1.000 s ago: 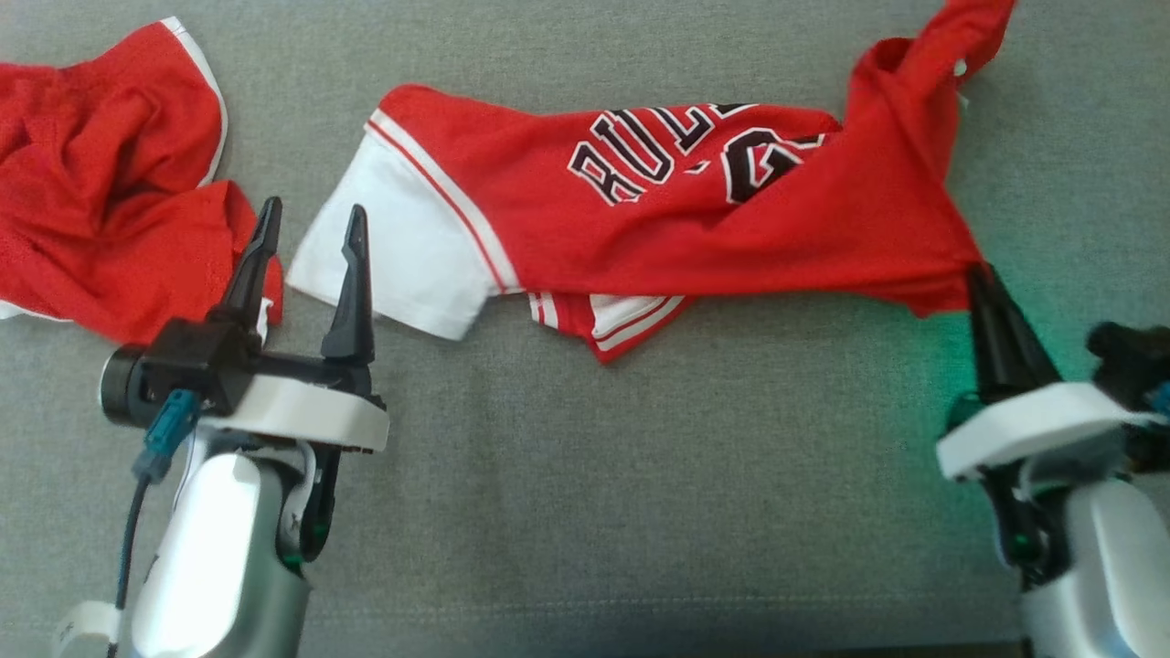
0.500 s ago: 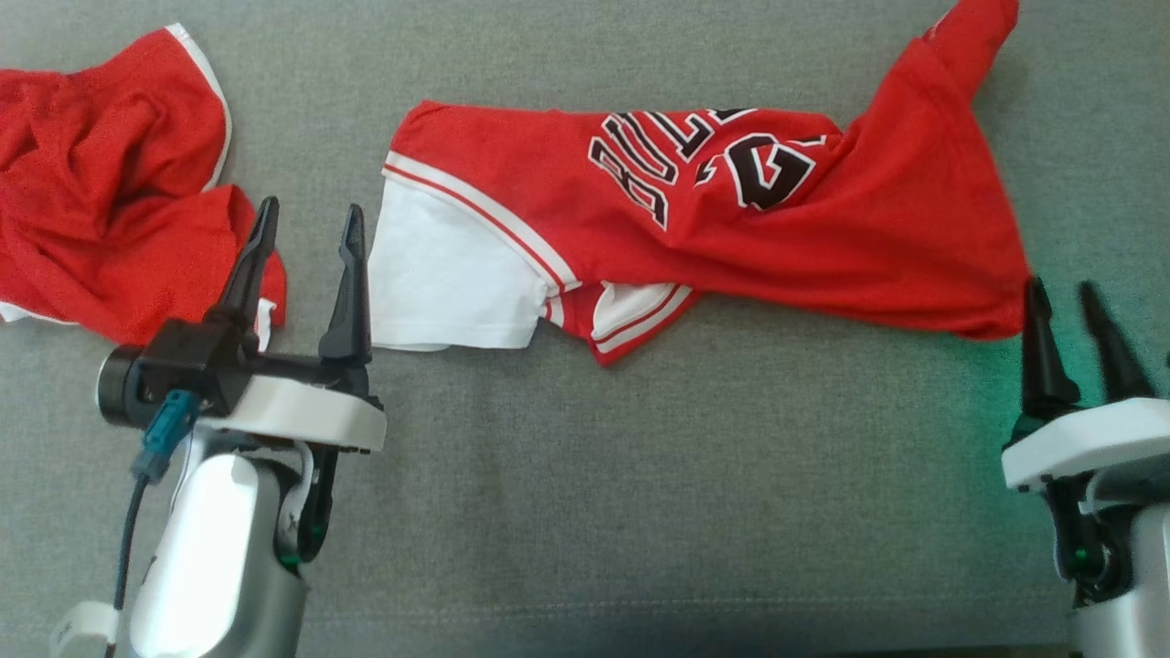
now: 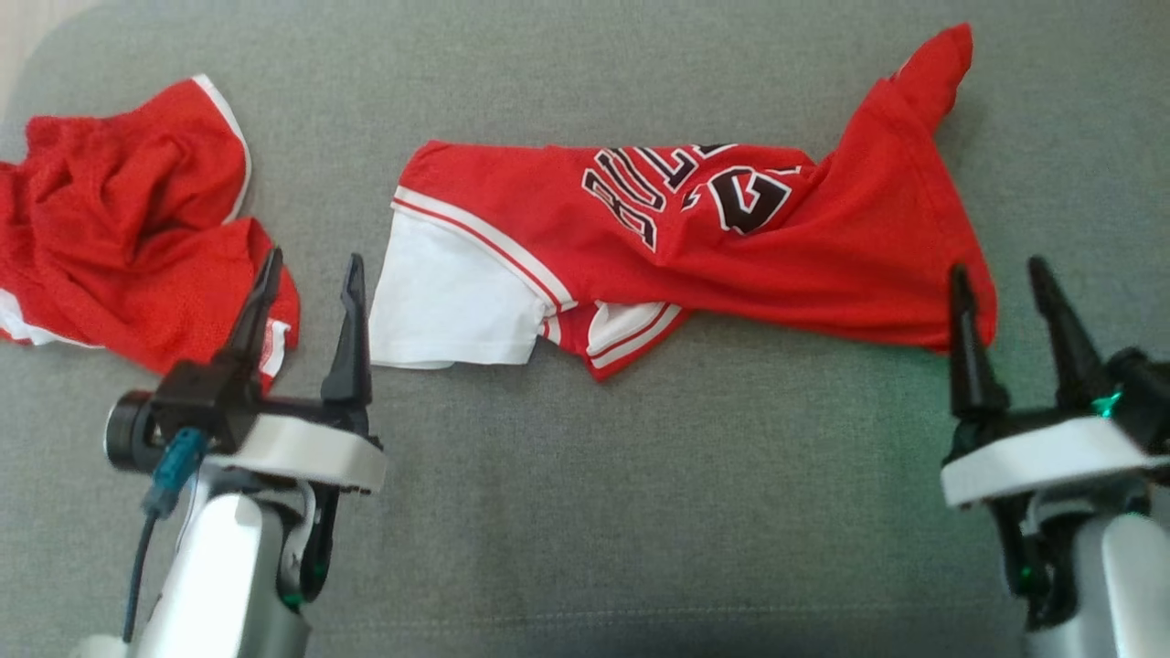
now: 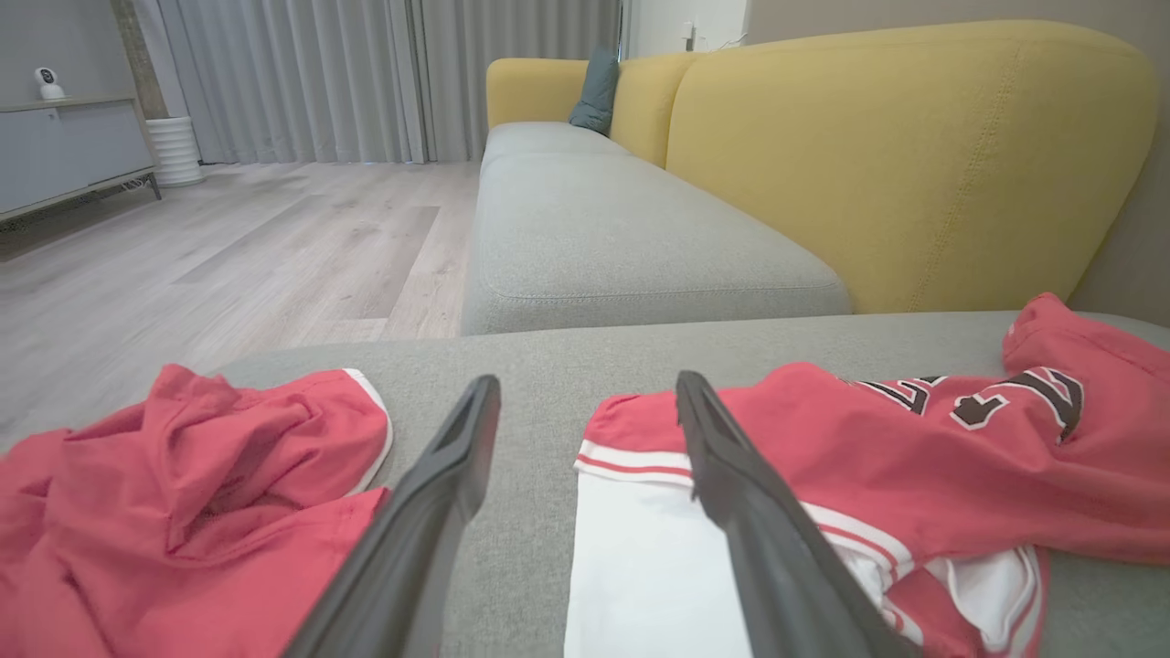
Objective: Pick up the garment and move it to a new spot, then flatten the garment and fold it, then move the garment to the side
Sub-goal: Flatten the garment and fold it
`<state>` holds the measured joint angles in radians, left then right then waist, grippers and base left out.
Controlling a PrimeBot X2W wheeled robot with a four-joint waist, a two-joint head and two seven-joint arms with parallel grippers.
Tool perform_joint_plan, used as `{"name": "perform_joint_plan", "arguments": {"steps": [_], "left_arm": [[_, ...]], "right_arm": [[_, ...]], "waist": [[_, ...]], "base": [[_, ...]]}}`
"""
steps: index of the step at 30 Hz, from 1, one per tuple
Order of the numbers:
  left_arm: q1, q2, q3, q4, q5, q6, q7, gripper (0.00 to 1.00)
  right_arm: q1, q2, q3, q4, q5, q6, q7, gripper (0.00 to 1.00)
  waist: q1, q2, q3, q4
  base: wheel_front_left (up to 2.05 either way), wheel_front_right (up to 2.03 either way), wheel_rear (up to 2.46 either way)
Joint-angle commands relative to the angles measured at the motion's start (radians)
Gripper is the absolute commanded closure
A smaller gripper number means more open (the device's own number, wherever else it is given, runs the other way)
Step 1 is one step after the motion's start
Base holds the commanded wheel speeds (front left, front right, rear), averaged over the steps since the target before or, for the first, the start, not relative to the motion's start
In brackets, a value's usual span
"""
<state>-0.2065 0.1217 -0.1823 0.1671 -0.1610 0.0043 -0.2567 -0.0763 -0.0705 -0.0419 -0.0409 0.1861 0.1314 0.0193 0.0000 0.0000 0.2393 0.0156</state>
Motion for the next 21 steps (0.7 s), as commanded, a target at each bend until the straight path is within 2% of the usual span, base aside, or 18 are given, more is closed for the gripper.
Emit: {"name": "perform_joint_plan", "arguments": {"steps": [1, 17, 21], "left_arm": [[-0.017, 0.019, 0.033, -0.027, 0.003, 0.006, -0.005, 0.0], [0.0, 0.027, 0.022, -0.026, -0.006, 0.018, 0.0, 0.0], [-0.004, 0.026, 0.008, -0.007, -0.023, 0.001, 0.045, 0.0]], "right_arm": [[0.009, 0.003, 0.037, -0.046, -0.007, -0.001, 0.009, 0.0], [0.028, 0.017, 0.046, -0.078, -0.007, -0.001, 0.032, 0.0], [0.022, 0.018, 0.047, -0.079, -0.005, -0.001, 0.033, 0.0]], "waist": [[0.0, 0.0, -0.01, 0.0], [0.0, 0.0, -0.017, -0.001], [0.0, 0.0, -0.01, -0.002]], "base": [[0.0, 0.0, 0.0], [0.0, 0.0, 0.0], [0.0, 0.0, 0.0]]}}
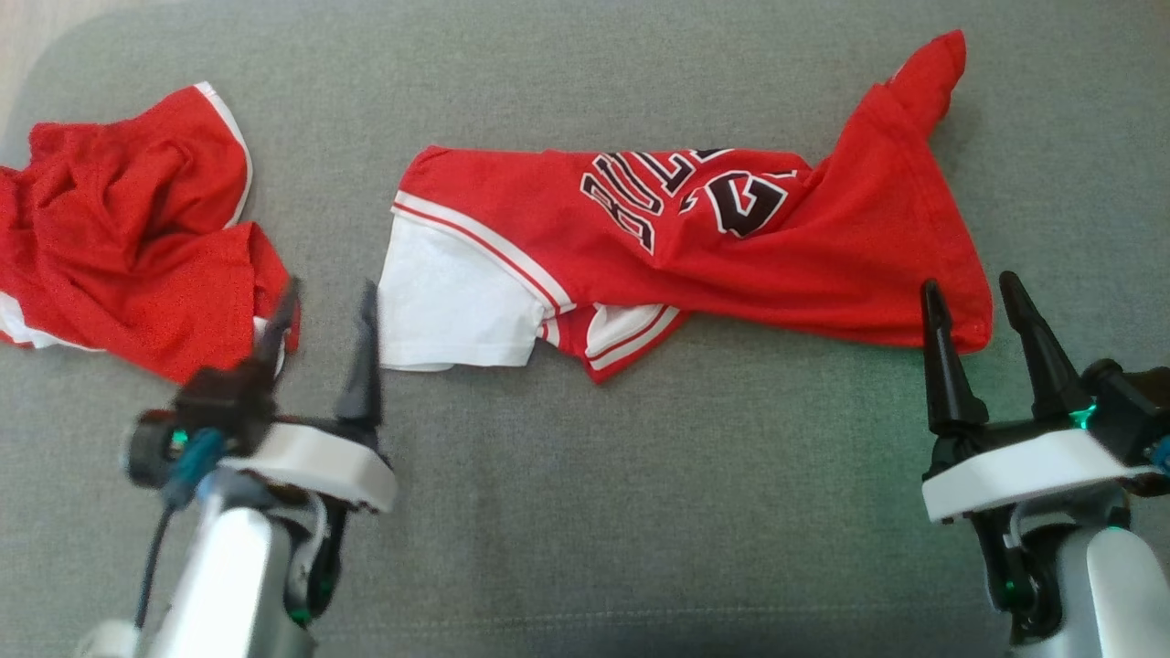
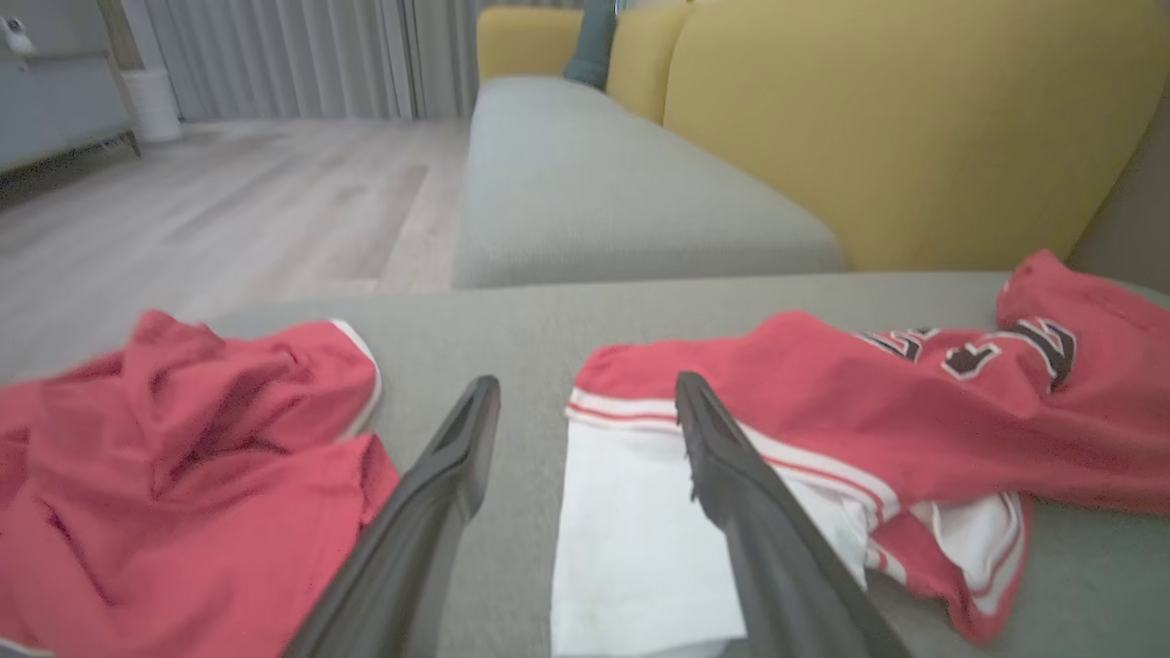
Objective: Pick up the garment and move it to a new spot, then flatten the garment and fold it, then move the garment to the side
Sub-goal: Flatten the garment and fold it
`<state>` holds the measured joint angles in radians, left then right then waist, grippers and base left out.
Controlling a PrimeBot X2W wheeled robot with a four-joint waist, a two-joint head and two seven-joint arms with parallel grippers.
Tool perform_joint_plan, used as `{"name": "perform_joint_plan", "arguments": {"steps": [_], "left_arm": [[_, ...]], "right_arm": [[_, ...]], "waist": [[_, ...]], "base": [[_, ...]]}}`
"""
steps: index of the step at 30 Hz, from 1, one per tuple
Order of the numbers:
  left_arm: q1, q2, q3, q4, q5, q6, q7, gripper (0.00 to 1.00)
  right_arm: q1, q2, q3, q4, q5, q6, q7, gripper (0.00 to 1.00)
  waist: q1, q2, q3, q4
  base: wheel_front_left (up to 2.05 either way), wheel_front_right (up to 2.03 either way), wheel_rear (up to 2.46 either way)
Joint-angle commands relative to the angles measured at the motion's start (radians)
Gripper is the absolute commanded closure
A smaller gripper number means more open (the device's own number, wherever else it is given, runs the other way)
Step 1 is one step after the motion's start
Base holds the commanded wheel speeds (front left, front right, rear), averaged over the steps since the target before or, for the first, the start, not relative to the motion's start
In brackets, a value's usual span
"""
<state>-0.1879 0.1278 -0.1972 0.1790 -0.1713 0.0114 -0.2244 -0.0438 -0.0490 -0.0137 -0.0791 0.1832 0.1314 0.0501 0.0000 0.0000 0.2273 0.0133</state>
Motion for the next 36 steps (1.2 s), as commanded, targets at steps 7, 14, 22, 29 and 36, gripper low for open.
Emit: {"name": "perform_joint_plan", "arguments": {"steps": [7, 14, 22, 29, 36], "left_arm": [[-0.059, 0.021, 0.002, 0.087, -0.085, -0.06, 0.212, 0.0], [-0.082, 0.027, 0.025, 0.16, -0.135, -0.048, 0.326, 0.0], [-0.083, 0.03, 0.029, 0.177, -0.163, -0.041, 0.386, 0.0], [-0.085, 0.038, 0.019, 0.174, -0.169, -0.049, 0.405, 1.0], [-0.095, 0.041, 0.013, 0.156, -0.168, -0.046, 0.384, 1.0]], "right_arm": [[-0.022, -0.002, 0.034, -0.03, 0.005, -0.001, 0.001, 0.0], [-0.028, -0.002, 0.031, -0.016, 0.012, -0.001, -0.004, 0.0], [-0.026, -0.001, 0.017, -0.008, 0.023, -0.001, -0.006, 0.0], [-0.015, -0.001, -0.004, 0.024, 0.026, -0.001, 0.025, 0.0], [-0.013, -0.014, -0.073, 0.108, 0.029, -0.001, 0.047, 0.0]], "waist": [[0.0, 0.0, 0.033, -0.012], [0.0, 0.0, 0.058, -0.025], [0.0, 0.0, 0.067, -0.029], [0.0, 0.0, 0.071, -0.032], [0.0, 0.0, 0.085, -0.026]], "base": [[0.0, 0.0, 0.0], [0.0, 0.0, 0.0], [0.0, 0.0, 0.0], [0.0, 0.0, 0.0], [0.0, 0.0, 0.0]]}}
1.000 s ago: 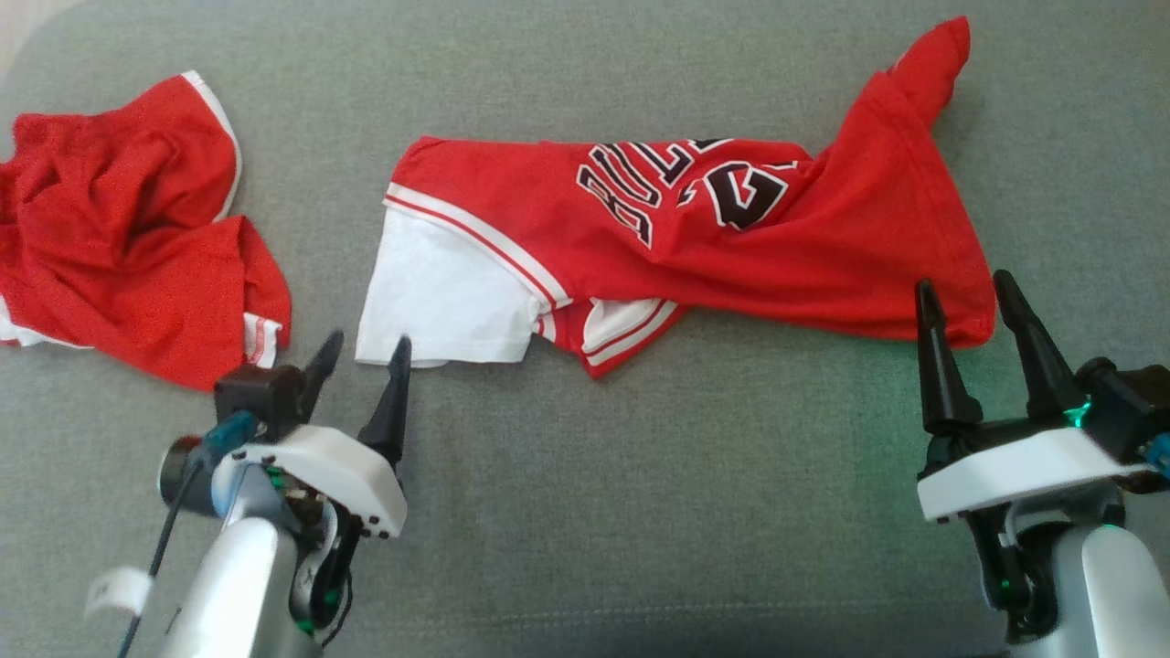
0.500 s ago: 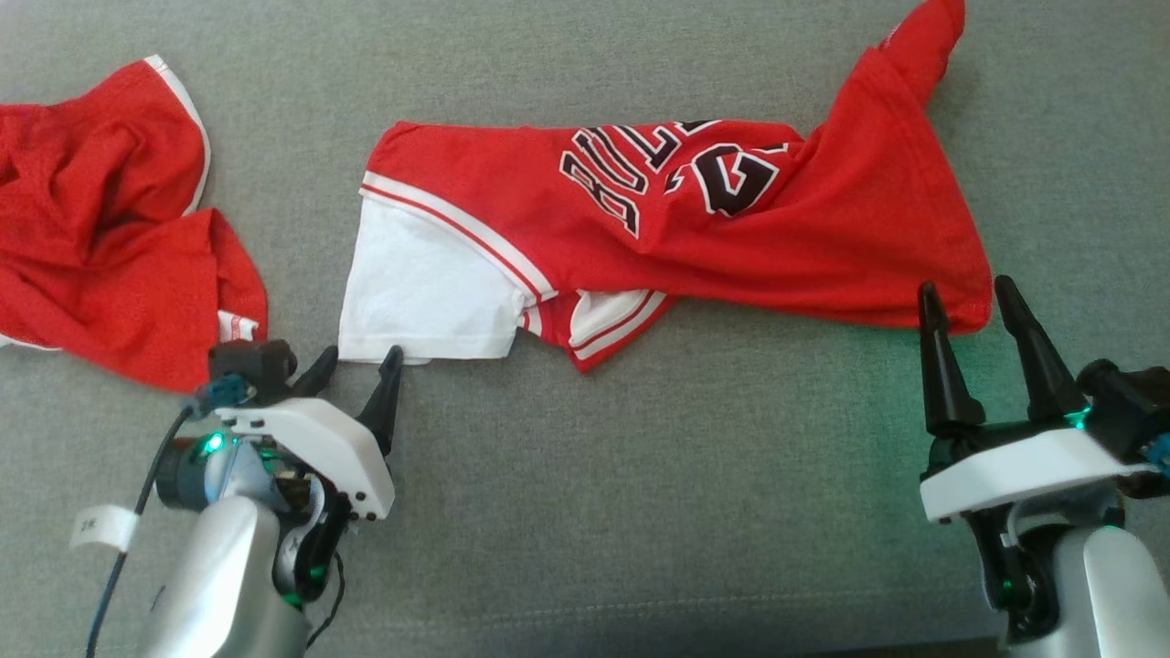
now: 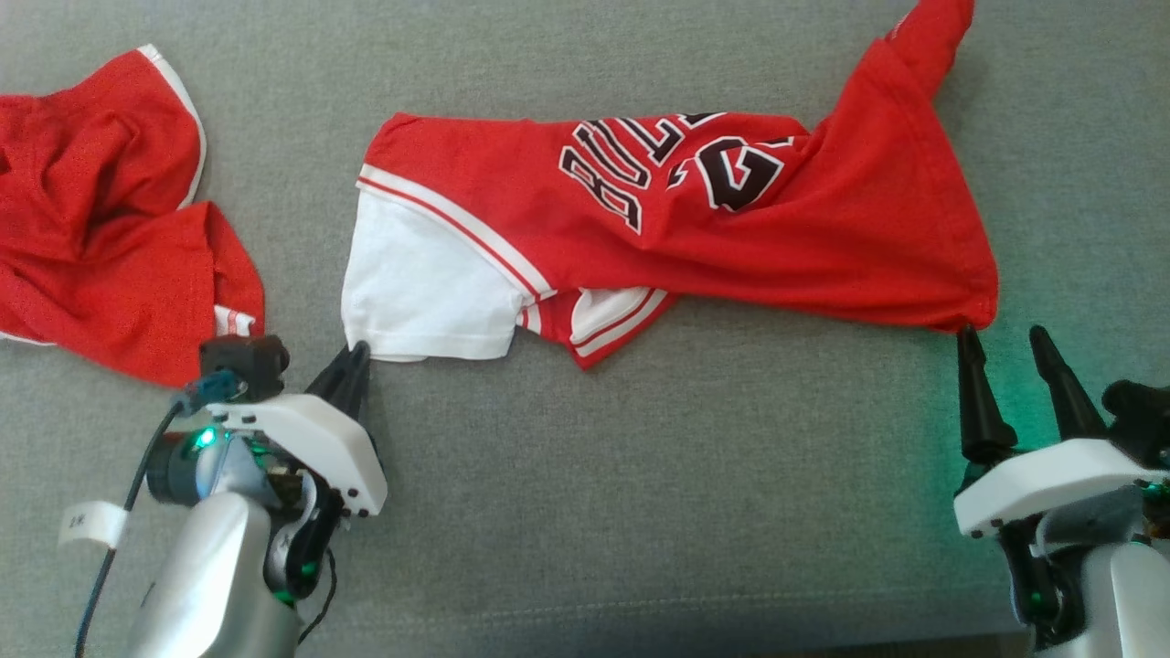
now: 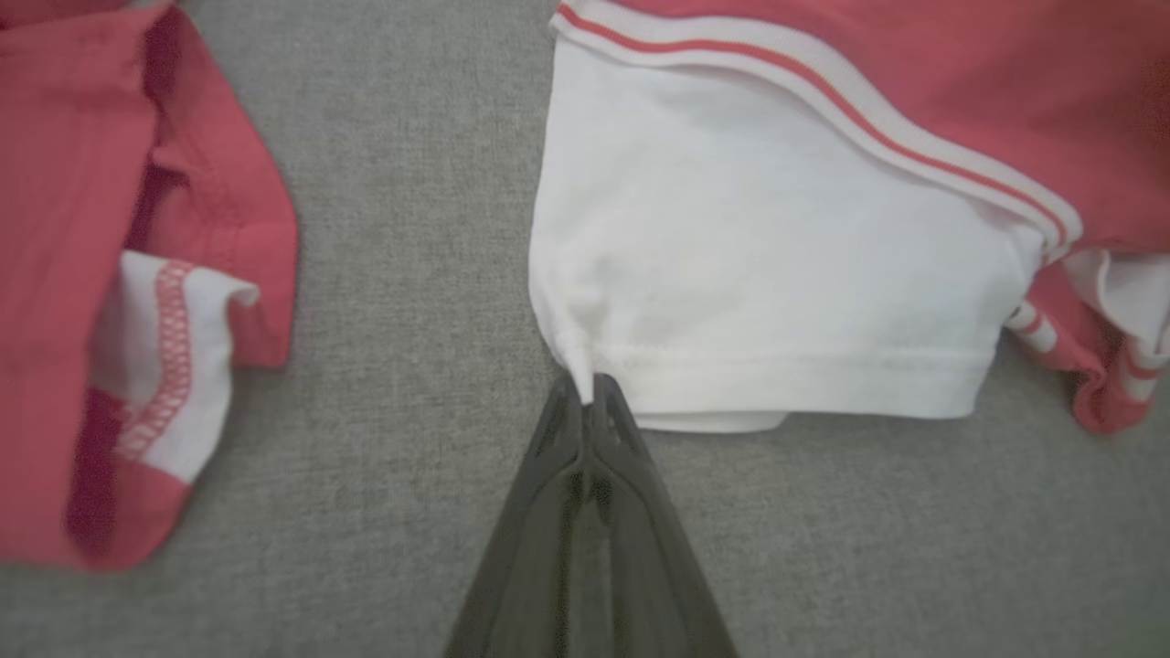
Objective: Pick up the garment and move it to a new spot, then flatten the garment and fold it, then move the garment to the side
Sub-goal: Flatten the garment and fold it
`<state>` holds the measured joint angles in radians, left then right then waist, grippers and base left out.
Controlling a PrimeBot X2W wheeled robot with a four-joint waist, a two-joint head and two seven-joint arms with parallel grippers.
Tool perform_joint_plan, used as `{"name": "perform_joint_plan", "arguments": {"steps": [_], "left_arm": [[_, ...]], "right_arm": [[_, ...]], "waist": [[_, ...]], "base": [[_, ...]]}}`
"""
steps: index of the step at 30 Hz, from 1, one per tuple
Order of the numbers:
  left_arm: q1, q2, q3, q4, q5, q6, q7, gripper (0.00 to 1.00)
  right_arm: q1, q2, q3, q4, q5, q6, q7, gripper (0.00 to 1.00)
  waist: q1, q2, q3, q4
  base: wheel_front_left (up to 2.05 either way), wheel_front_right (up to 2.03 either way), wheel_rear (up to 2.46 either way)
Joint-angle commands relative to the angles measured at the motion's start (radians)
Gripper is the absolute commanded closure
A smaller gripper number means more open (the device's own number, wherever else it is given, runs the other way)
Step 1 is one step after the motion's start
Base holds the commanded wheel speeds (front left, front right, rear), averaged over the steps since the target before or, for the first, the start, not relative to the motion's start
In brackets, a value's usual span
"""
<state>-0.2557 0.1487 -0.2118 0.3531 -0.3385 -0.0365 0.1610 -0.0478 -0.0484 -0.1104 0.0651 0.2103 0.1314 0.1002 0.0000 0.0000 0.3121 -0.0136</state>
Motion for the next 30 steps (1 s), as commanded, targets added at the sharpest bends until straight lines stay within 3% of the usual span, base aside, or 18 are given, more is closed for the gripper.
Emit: {"name": "perform_joint_plan", "arguments": {"steps": [1, 17, 20, 22, 30], "left_arm": [[-0.031, 0.021, 0.026, -0.021, 0.0, 0.002, -0.005, 1.0], [-0.063, 0.025, 0.008, -0.034, 0.01, 0.009, -0.051, 1.0], [-0.067, 0.025, 0.004, -0.036, 0.011, 0.01, -0.059, 1.0], [-0.069, 0.025, 0.002, -0.037, 0.011, 0.011, -0.066, 1.0], [-0.082, 0.03, 0.008, -0.095, 0.03, 0.022, -0.189, 1.0]], "right_arm": [[-0.017, -0.016, 0.016, -0.026, 0.005, -0.001, -0.002, 0.0], [-0.132, -0.06, 0.026, 0.096, 0.08, -0.001, 0.048, 0.0], [-0.149, -0.076, 0.041, 0.098, 0.097, -0.001, 0.067, 0.5], [-0.154, -0.086, 0.052, 0.099, 0.11, -0.001, 0.084, 1.0], [-0.138, -0.13, 0.061, 0.01, 0.121, -0.001, 0.07, 1.0]], "waist": [[0.0, 0.0, 0.004, 0.002], [0.0, 0.0, 0.045, 0.016], [0.0, 0.0, 0.05, 0.016], [0.0, 0.0, 0.053, 0.016], [0.0, 0.0, 0.037, 0.025]], "base": [[0.0, 0.0, 0.0], [0.0, 0.0, 0.0], [0.0, 0.0, 0.0], [0.0, 0.0, 0.0], [0.0, 0.0, 0.0]]}}
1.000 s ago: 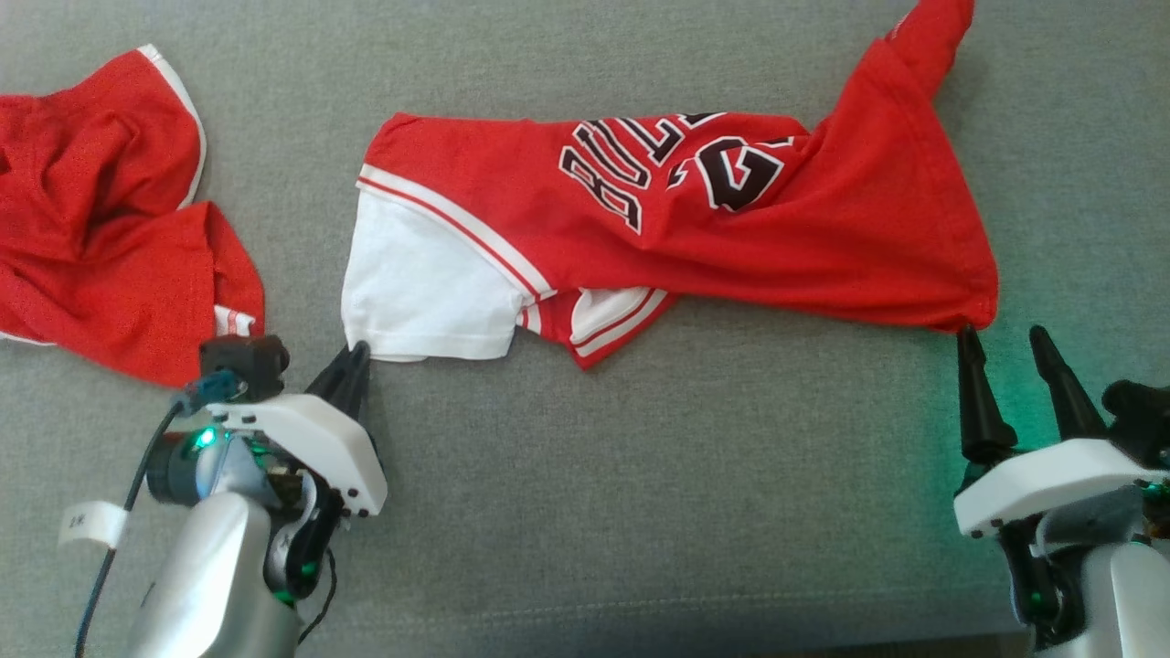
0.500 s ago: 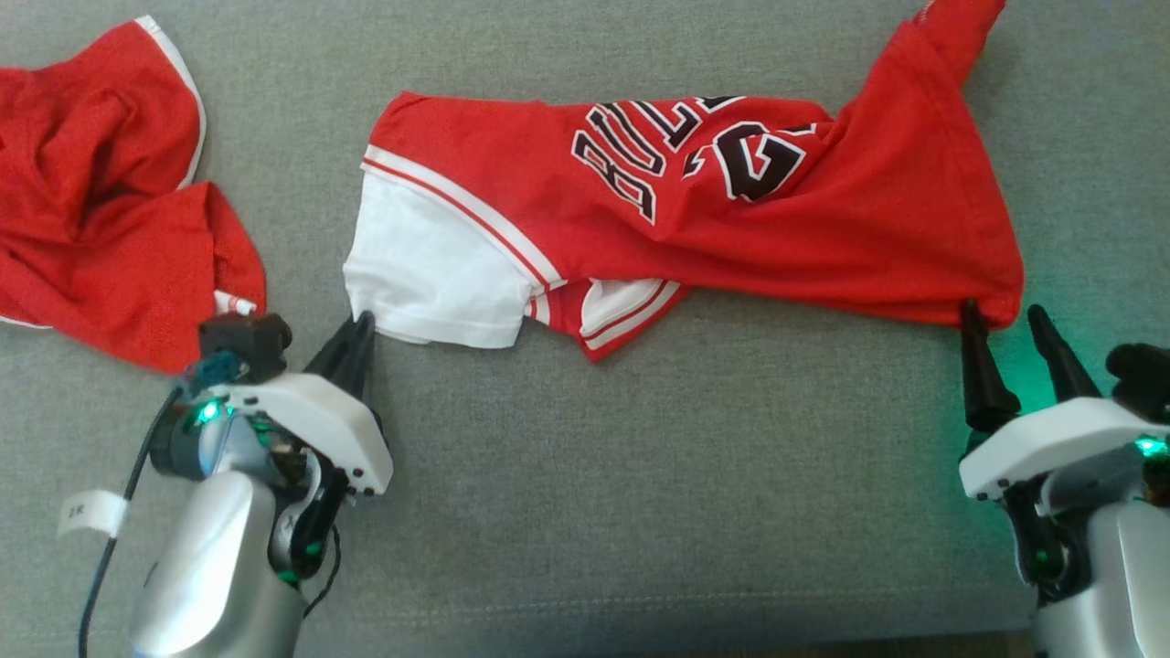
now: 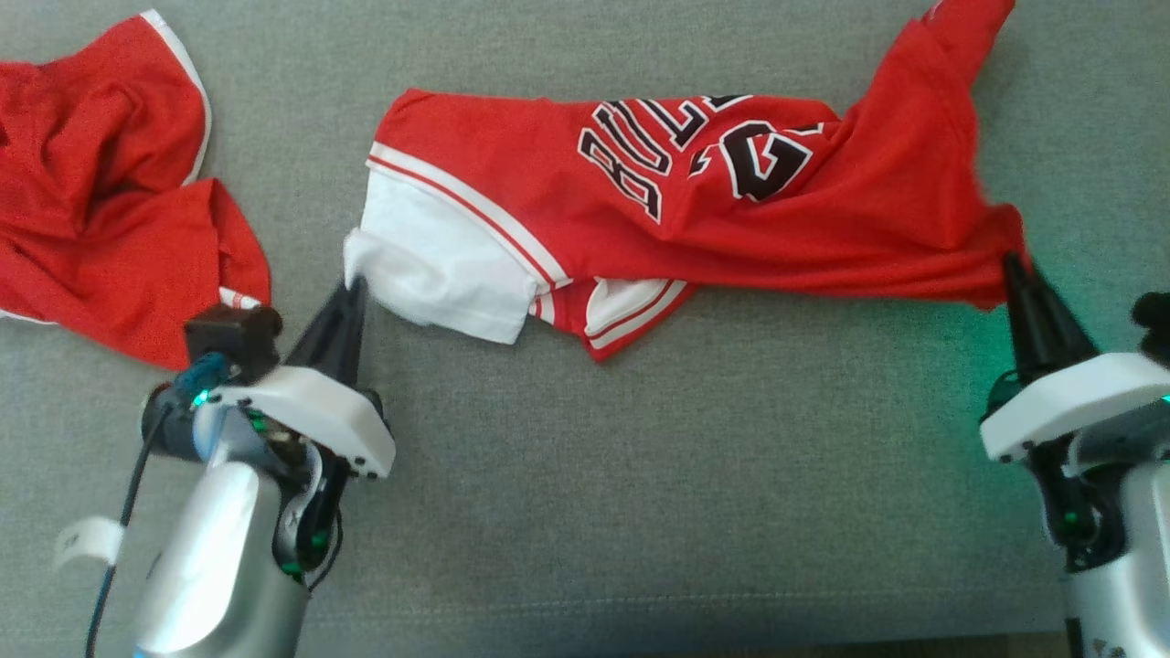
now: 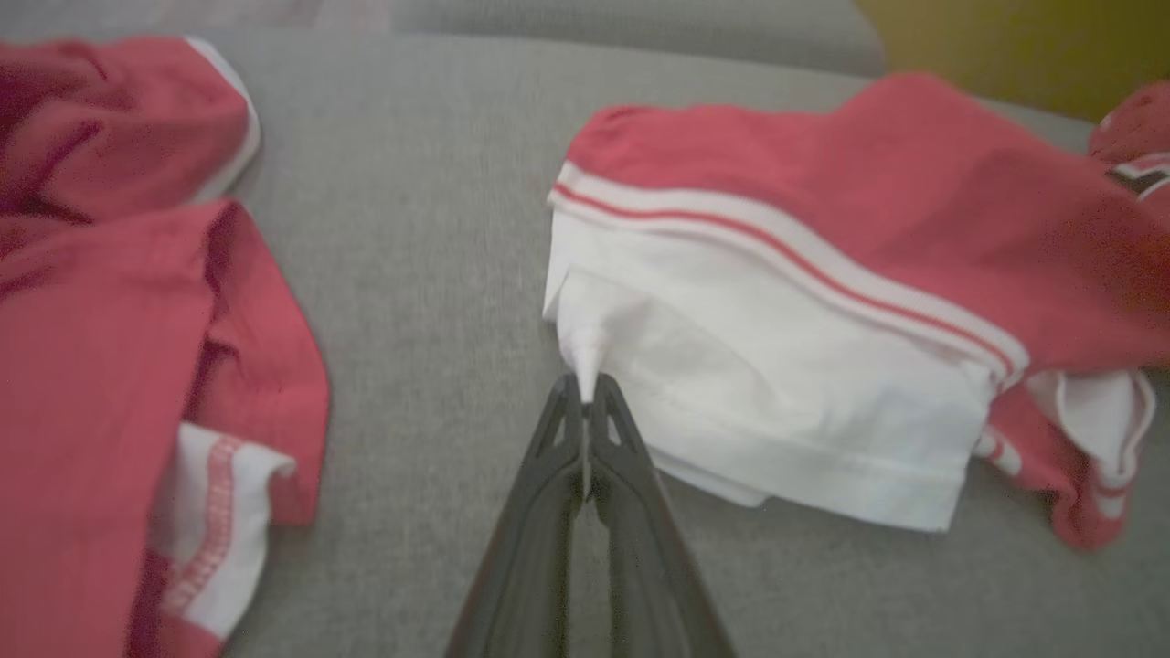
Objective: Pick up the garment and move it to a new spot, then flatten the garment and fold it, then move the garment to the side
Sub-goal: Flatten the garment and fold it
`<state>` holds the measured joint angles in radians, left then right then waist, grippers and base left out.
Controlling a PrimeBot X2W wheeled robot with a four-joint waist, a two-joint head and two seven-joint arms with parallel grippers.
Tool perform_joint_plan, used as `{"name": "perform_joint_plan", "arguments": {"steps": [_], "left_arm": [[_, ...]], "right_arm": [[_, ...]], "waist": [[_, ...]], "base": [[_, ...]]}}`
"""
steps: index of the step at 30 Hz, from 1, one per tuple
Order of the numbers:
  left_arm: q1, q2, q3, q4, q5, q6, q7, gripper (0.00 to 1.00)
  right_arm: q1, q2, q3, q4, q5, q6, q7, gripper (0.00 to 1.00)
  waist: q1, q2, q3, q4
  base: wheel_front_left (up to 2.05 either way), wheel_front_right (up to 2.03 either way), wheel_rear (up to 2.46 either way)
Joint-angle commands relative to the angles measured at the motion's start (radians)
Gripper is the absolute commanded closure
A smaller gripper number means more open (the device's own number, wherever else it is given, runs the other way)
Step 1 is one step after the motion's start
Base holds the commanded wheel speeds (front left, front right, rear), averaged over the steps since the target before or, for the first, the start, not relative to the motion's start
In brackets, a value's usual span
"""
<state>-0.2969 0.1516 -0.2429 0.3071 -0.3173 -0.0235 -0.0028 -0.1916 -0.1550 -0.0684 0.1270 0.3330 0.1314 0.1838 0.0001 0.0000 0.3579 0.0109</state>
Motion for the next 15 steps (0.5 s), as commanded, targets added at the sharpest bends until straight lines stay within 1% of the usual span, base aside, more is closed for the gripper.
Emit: {"name": "perform_joint_plan", "arguments": {"steps": [1, 4, 5, 6, 7, 11, 15], "left_arm": [[-0.041, 0.03, 0.041, -0.065, 0.013, 0.011, -0.047, 1.0], [-0.045, 0.037, 0.049, -0.13, 0.024, 0.017, -0.108, 1.0], [-0.045, 0.037, 0.049, -0.13, 0.024, 0.017, -0.108, 1.0], [-0.05, 0.044, 0.054, -0.189, 0.035, 0.024, -0.14, 1.0], [-0.05, 0.044, 0.054, -0.189, 0.035, 0.024, -0.14, 1.0], [-0.075, 0.06, 0.066, -0.328, 0.06, 0.04, -0.178, 1.0], [-0.123, 0.086, 0.077, -0.459, 0.082, 0.047, -0.17, 1.0]], "right_arm": [[0.012, -0.024, 0.021, -0.071, -0.001, -0.001, -0.021, 1.0], [0.03, -0.031, 0.02, -0.133, 0.003, -0.001, -0.04, 1.0], [0.03, -0.031, 0.02, -0.133, 0.003, -0.001, -0.04, 1.0], [0.04, -0.033, 0.016, -0.179, 0.005, -0.001, -0.05, 1.0], [0.04, -0.033, 0.016, -0.179, 0.005, -0.001, -0.05, 1.0], [0.049, -0.033, -0.004, -0.276, 0.004, -0.001, -0.055, 1.0], [0.032, -0.045, -0.029, -0.368, 0.003, -0.001, -0.047, 1.0]], "waist": [[-0.0001, 0.0, -0.016, 0.0], [-0.0001, 0.0, -0.046, -0.001], [-0.0001, 0.0, -0.046, -0.001], [-0.0001, 0.0, -0.069, -0.002], [-0.0001, 0.0, -0.069, -0.002], [-0.0001, 0.0, -0.117, -0.002], [-0.0001, 0.0, -0.159, -0.005]], "base": [[0.0, 0.0, 0.0], [0.0, 0.0, 0.0], [0.0, 0.0, 0.0], [0.0, 0.0, 0.0], [0.0, 0.0, 0.0], [0.0, 0.0, 0.0], [0.0, 0.0, 0.0]]}}
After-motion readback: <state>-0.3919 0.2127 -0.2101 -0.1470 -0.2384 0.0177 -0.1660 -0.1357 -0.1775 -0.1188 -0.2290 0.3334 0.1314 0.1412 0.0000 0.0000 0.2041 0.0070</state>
